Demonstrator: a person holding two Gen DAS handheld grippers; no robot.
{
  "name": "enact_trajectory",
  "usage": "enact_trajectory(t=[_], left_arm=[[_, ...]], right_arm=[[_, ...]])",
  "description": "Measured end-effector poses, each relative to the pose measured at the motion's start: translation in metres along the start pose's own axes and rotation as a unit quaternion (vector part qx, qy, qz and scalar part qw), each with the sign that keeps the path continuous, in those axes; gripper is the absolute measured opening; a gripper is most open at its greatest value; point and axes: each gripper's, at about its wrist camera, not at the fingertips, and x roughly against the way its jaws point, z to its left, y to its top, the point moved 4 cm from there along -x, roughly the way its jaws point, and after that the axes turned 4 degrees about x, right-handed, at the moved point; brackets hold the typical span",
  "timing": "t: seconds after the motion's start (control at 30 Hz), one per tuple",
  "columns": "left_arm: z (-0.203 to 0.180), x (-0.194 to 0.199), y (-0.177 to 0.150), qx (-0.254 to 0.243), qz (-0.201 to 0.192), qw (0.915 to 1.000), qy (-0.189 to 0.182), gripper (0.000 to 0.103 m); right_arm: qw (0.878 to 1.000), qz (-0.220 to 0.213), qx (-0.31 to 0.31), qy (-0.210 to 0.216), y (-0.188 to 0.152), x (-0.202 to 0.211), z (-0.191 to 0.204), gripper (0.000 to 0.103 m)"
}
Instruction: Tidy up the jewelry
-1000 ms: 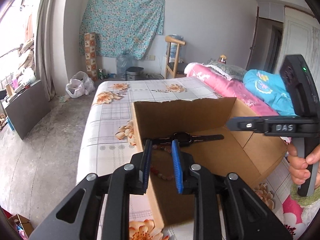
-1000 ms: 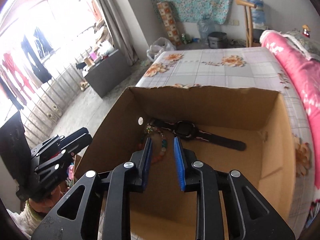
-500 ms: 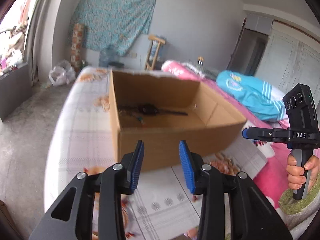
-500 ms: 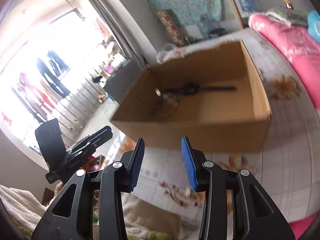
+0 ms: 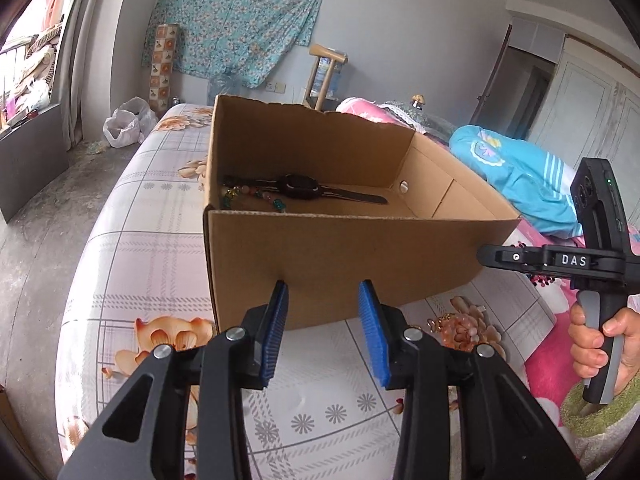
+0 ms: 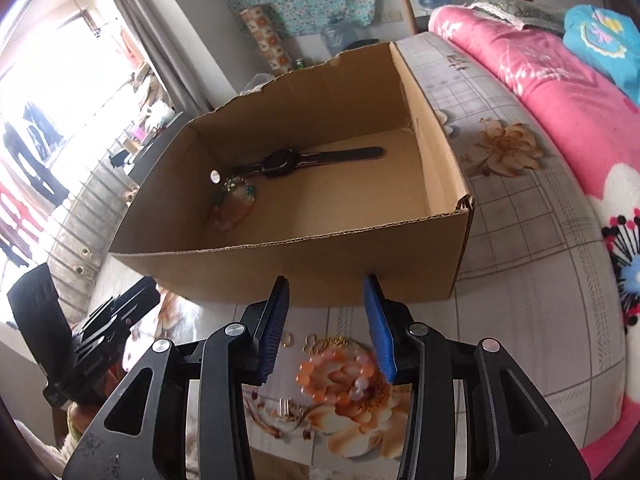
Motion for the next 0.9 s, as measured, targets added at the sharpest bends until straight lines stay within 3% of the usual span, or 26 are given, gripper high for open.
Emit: enact_trajectory(t=[0.2,0.33,0.57,0.73,0.9], left_arm=[[0.005,-0.007,0.006,0.007,-0.012,0.9999,-0.002,0.035],[0.011,-0.011,0.009,0.016,-0.016,0.9997,-0.003,0.035],[-0.002,-0.024,-0.022,-0.01,0.039,0.999,-0.017,0.035],[-0.025,-0.031,-0.045,-0.045,0.066,0.9965,-0.023,0.035],[-0.043,-0.04,-0.059,-0.095,0.07,0.993,0.004,0.035]], right_arm=[[1.0,-0.017,-0.015,-0.001,-0.002,0.003,-0.007,0.041],[0.999,-0.031,-0.007,-0.024,-0.016,0.017,-0.007,0.052],[0.997,-0.023,0.021,-0.072,-0.051,0.044,-0.011,0.054],[0.997,0.035,0.037,-0.059,-0.074,0.032,-0.002,0.04],[0.992,0.082,0.058,-0.074,-0.078,0.006,0.007,0.031]])
